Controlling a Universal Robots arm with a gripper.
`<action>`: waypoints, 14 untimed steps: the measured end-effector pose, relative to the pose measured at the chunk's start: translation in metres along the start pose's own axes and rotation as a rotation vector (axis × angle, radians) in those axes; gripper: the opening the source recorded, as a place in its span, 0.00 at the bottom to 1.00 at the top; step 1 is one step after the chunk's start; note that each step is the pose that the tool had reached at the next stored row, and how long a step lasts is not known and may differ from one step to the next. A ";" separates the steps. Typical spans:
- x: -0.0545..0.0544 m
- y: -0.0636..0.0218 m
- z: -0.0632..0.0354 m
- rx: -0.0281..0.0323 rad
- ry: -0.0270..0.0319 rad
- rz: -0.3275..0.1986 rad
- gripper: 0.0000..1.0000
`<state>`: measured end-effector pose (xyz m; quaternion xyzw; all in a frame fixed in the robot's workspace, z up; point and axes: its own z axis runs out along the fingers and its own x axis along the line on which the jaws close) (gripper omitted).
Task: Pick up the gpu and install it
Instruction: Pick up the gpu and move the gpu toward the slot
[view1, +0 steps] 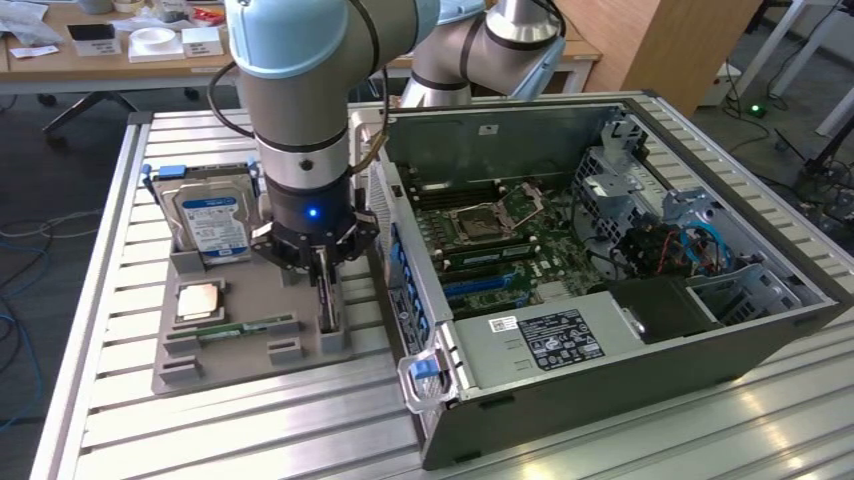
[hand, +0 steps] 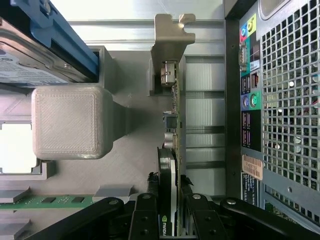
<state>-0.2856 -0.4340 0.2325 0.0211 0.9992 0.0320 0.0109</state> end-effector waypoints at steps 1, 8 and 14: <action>0.000 0.0001 -0.0013 0.0000 0.0000 0.000 0.27; 0.000 0.0010 -0.0153 0.0000 0.0000 0.000 0.27; -0.001 0.0021 -0.0327 0.0001 0.0000 0.000 0.27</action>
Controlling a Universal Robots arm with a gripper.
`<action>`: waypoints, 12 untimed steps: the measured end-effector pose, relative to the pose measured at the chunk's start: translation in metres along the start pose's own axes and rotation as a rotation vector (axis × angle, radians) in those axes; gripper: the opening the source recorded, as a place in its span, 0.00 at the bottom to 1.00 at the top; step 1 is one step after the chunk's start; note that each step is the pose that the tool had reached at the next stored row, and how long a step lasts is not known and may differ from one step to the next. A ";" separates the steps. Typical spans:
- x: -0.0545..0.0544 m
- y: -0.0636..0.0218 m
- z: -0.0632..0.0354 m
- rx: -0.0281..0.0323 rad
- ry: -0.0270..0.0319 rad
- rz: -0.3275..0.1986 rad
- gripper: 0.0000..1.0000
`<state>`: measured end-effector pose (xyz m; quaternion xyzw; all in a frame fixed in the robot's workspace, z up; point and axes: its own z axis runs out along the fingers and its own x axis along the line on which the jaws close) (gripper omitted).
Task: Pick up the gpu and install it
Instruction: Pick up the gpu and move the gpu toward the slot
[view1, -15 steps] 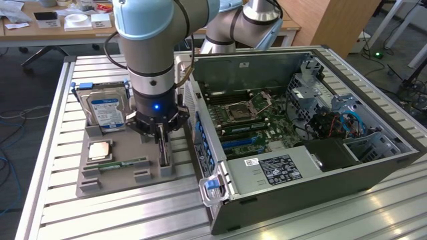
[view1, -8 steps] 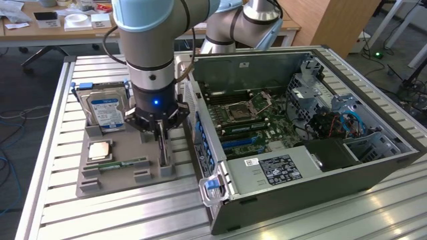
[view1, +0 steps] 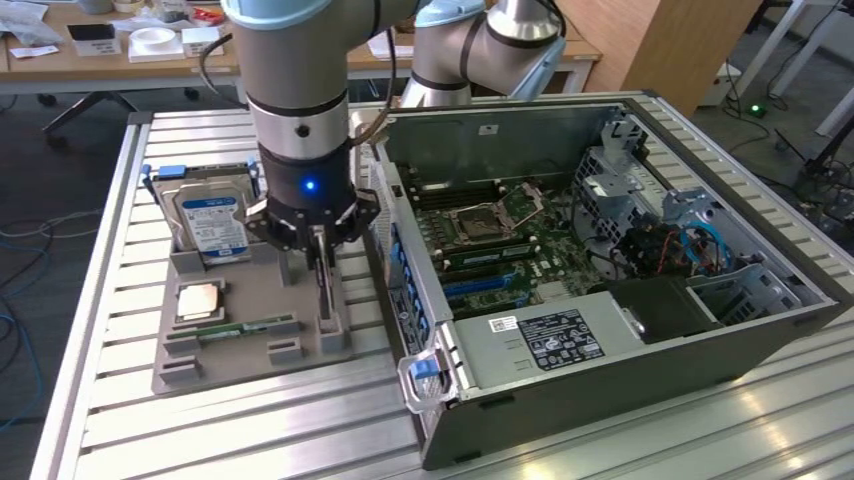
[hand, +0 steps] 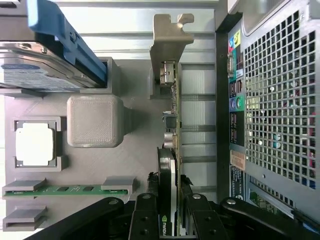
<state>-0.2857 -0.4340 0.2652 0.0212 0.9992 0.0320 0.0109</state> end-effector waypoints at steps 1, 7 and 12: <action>0.000 0.0002 -0.0026 -0.0001 -0.0001 0.000 0.27; 0.000 0.0012 -0.0183 -0.0001 -0.0001 0.000 0.27; -0.001 0.0022 -0.0334 -0.0002 0.0000 0.000 0.27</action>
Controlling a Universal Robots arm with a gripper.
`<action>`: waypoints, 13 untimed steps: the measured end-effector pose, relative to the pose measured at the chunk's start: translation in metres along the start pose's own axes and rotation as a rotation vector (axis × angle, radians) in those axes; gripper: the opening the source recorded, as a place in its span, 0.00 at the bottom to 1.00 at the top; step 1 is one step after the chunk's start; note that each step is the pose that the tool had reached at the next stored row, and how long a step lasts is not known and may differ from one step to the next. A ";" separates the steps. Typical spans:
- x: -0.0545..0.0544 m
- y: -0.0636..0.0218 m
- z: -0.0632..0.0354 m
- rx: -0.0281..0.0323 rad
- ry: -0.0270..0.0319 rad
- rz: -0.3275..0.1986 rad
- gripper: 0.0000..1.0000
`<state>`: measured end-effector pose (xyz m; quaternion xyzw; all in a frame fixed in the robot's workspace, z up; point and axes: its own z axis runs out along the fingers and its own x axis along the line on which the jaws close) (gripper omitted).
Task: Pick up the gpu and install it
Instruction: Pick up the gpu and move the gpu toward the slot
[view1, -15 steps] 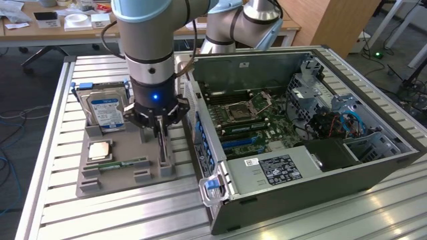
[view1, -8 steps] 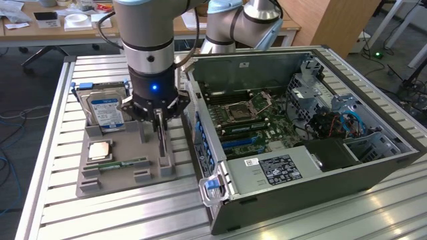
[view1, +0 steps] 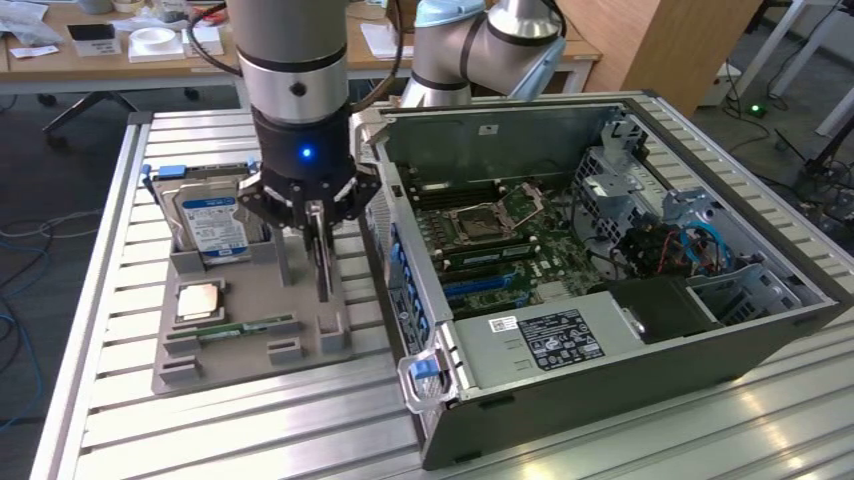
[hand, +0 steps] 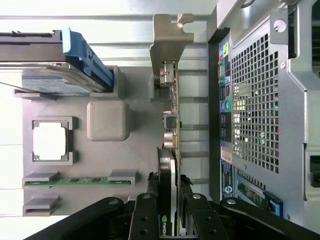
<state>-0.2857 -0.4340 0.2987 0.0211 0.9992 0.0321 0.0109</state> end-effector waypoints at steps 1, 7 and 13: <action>0.000 0.0002 -0.0031 -0.0001 -0.0001 0.000 0.27; 0.000 0.0010 -0.0148 0.0000 0.0000 0.000 0.27; 0.000 0.0016 -0.0242 -0.0001 -0.0001 0.000 0.27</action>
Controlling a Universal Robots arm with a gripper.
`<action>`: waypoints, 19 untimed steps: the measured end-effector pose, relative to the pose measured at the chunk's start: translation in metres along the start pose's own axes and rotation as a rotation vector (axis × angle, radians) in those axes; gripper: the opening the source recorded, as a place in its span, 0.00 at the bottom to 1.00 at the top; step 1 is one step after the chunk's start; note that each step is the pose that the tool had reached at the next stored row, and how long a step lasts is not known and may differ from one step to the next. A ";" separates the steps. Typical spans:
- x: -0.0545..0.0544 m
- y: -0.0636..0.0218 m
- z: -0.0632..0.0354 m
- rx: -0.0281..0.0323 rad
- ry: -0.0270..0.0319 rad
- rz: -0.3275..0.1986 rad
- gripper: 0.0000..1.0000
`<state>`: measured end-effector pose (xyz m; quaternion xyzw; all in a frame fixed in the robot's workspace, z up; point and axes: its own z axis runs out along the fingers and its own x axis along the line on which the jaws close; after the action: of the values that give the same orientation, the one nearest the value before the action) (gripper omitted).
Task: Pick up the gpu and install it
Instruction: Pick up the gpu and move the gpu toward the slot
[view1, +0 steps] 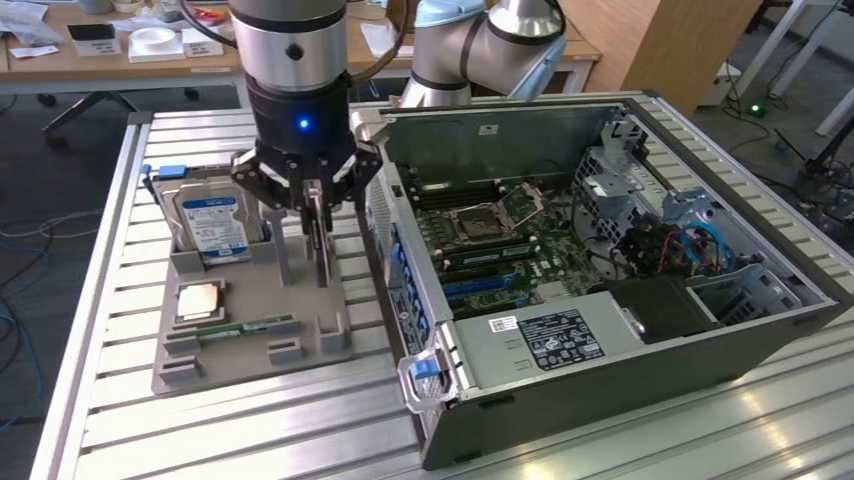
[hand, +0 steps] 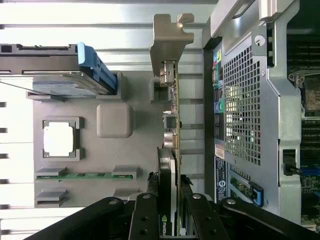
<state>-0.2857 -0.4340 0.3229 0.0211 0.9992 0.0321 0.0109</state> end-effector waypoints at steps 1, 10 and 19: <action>0.000 0.0000 -0.0011 0.0000 0.0000 0.000 0.27; 0.000 0.0012 -0.0185 0.0000 0.0000 0.000 0.27; -0.001 0.0019 -0.0297 0.0000 0.0000 0.000 0.27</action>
<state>-0.2857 -0.4340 0.3527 0.0211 0.9992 0.0321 0.0109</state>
